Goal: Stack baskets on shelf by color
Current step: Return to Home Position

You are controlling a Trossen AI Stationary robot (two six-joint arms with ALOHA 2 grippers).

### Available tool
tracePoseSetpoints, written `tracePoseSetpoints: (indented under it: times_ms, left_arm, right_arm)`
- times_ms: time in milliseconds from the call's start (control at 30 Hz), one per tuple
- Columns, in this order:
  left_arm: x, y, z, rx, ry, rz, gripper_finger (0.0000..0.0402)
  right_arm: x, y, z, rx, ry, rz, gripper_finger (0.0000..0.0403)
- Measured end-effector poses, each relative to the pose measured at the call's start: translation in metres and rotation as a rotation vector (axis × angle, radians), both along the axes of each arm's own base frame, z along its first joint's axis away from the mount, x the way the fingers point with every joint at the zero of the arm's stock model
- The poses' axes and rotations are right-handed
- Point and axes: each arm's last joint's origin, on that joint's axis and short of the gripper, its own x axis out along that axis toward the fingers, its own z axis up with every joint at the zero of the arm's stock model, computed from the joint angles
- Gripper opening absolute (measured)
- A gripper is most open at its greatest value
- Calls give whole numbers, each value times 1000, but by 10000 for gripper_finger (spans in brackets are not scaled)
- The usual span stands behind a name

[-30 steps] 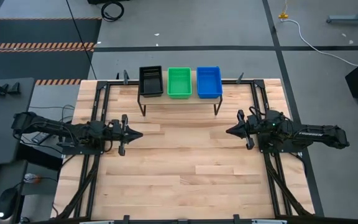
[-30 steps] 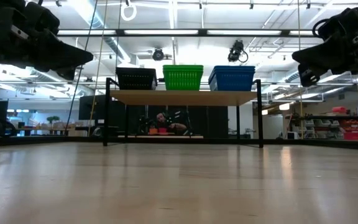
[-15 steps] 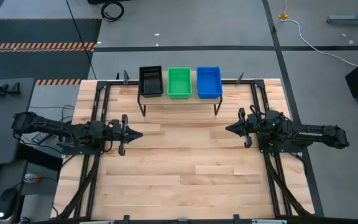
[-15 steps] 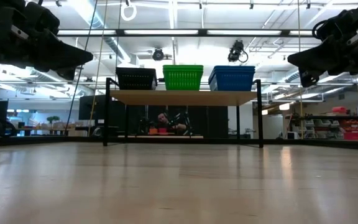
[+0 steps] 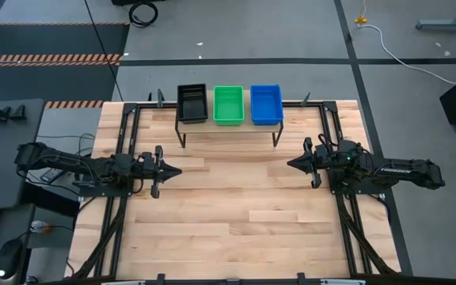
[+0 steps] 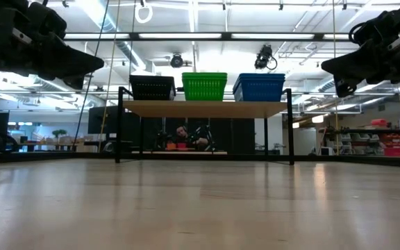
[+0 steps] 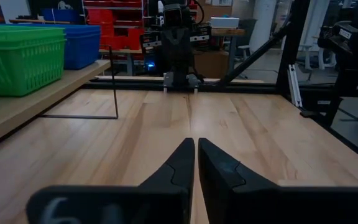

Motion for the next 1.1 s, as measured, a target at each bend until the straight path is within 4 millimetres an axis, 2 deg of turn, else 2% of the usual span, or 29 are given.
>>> tracePoseSetpoints:
  times_ms: [1100]
  left_arm:
    - [0, -2, 0, 0, -3, -12, 33]
  right_arm:
    - [0, 0, 0, 0, 0, 1, 9]
